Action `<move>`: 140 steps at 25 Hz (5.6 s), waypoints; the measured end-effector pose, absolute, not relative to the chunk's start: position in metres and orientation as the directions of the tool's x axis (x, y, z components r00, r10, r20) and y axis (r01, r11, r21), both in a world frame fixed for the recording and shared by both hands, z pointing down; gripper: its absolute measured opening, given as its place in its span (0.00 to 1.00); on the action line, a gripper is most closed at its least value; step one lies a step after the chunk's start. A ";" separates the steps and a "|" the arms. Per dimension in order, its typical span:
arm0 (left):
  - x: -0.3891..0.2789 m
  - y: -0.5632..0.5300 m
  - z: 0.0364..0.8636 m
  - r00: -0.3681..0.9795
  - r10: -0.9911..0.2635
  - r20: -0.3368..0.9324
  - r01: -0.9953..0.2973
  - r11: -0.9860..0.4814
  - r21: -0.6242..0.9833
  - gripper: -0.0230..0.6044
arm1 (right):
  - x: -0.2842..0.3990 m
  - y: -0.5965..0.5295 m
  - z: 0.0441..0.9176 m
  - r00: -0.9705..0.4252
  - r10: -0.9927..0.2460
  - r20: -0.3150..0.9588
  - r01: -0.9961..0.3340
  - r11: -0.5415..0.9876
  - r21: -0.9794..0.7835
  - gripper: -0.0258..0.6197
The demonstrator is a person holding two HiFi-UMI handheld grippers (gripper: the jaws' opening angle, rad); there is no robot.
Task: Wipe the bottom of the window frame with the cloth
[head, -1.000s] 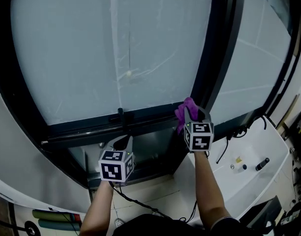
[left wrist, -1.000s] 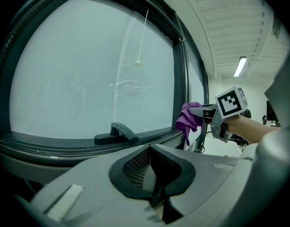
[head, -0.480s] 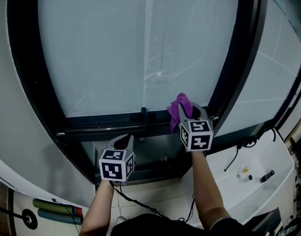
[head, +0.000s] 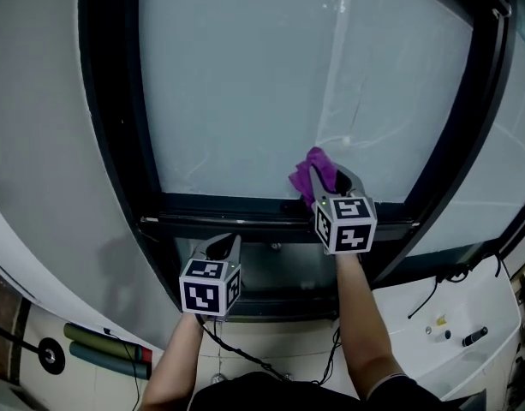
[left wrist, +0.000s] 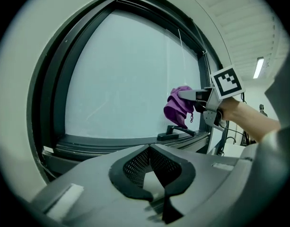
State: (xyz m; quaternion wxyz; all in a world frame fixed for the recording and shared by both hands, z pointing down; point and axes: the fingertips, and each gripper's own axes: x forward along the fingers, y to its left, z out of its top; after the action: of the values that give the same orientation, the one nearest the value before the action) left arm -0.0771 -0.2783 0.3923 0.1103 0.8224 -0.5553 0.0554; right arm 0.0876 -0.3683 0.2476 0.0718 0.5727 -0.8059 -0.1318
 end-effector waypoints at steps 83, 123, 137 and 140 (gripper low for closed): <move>-0.274 -0.233 0.438 0.176 -0.934 0.310 -0.981 -0.139 0.138 0.05 | -0.246 -0.403 0.408 -0.547 -0.771 0.326 -0.765 0.618 0.178 0.24; -0.120 -0.254 0.388 0.330 -0.923 0.196 -0.943 -0.316 0.101 0.05 | -0.058 -0.287 0.308 -0.674 -0.738 0.020 -0.737 0.674 0.050 0.24; -0.036 -0.265 0.375 0.440 -0.879 0.184 -0.898 -0.430 0.091 0.05 | 0.061 -0.261 0.327 -0.585 -0.811 0.008 -0.811 0.585 -0.015 0.24; -0.026 -0.266 0.374 0.447 -0.875 0.188 -0.894 -0.439 0.087 0.05 | 0.067 -0.260 0.329 -0.580 -0.814 0.008 -0.814 0.580 -0.021 0.24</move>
State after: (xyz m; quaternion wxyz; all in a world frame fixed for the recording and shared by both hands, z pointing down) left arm -0.0265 -0.2663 0.3742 0.0869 0.8462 -0.5226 0.0572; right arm 0.0672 -0.2604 0.3295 -0.0012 0.4580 -0.8889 0.0110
